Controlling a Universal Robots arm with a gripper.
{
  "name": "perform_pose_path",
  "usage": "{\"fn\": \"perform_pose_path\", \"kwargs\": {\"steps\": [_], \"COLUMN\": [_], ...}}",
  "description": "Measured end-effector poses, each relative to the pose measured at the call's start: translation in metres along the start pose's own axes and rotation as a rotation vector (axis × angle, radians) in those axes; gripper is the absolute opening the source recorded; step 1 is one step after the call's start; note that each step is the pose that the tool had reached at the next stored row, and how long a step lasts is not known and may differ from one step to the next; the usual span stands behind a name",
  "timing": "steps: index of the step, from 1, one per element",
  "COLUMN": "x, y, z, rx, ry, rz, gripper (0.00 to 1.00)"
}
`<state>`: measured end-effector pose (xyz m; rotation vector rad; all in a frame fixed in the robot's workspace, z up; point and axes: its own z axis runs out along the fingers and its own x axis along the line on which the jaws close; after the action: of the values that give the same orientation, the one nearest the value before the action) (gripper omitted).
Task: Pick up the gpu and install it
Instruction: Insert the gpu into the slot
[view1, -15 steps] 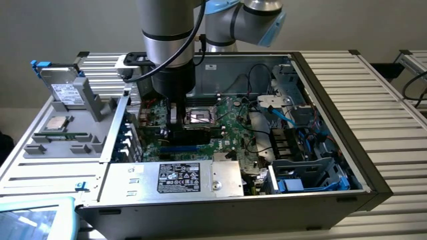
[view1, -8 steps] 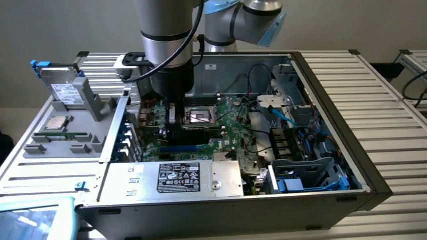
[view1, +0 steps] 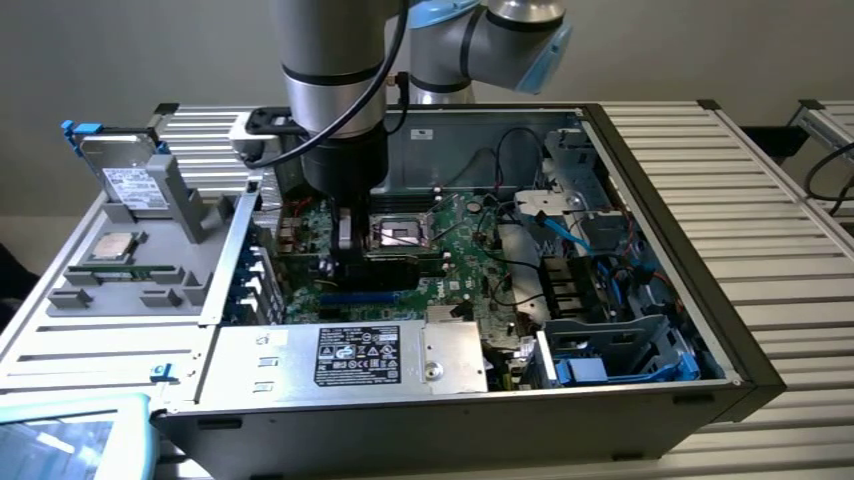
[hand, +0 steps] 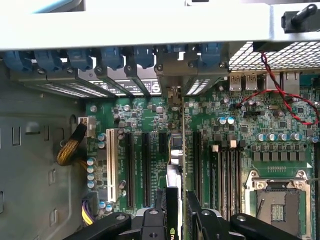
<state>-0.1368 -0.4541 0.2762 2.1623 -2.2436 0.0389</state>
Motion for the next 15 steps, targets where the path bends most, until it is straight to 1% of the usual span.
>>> {"fn": "perform_pose_path", "kwargs": {"steps": [7,15], "x": [-0.0001,0.0000], "y": [0.0000,0.0004], "z": [0.0029,0.0039], "rx": [-0.0001,-0.0001], "ry": [-0.0010,-0.0025], "rz": [0.000,0.000], "gripper": [0.27,0.27]}}
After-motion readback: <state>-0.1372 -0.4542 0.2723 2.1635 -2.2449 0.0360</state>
